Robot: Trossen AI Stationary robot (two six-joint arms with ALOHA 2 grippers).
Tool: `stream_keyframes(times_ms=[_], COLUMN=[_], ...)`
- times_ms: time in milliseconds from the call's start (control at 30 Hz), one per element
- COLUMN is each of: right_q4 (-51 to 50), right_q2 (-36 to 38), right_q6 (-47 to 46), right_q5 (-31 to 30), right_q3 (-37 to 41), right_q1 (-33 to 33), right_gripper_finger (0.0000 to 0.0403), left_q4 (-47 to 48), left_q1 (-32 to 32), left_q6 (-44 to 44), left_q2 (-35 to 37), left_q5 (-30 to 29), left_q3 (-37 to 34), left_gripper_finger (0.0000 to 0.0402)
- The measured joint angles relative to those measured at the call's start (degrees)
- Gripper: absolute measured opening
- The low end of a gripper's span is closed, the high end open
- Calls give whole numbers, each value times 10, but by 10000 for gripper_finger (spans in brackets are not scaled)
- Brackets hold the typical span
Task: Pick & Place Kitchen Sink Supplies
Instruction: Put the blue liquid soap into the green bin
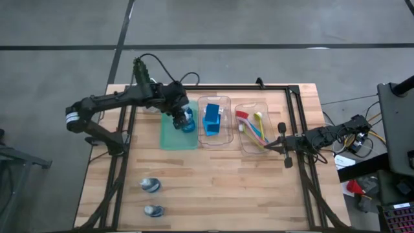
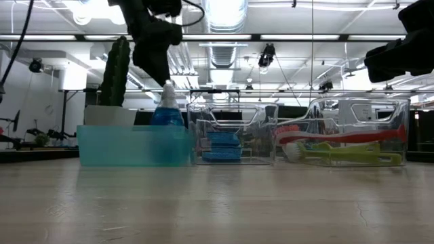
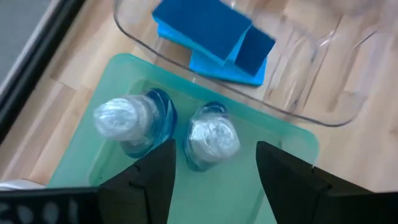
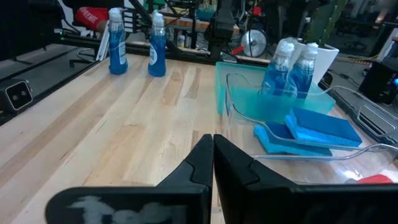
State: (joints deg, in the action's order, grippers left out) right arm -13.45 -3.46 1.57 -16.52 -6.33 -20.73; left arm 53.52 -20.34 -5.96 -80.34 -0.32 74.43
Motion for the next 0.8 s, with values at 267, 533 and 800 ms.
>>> stream_keyframes(times_ms=[267,533,800], right_q4=[0,0,0], right_q2=[0,0,0], right_q6=[0,1,1], right_q5=[0,0,0], right_q3=[0,0,0], right_q1=[0,0,0], right_gripper_finger=[8,8,8], left_q4=[47,106,163], left_q1=[16,92,219], left_q6=[-66,-181,-328], left_q2=[70,119,130], left_q5=[43,94,98], left_q3=[12,12,12], left_gripper_finger=[213,213,213])
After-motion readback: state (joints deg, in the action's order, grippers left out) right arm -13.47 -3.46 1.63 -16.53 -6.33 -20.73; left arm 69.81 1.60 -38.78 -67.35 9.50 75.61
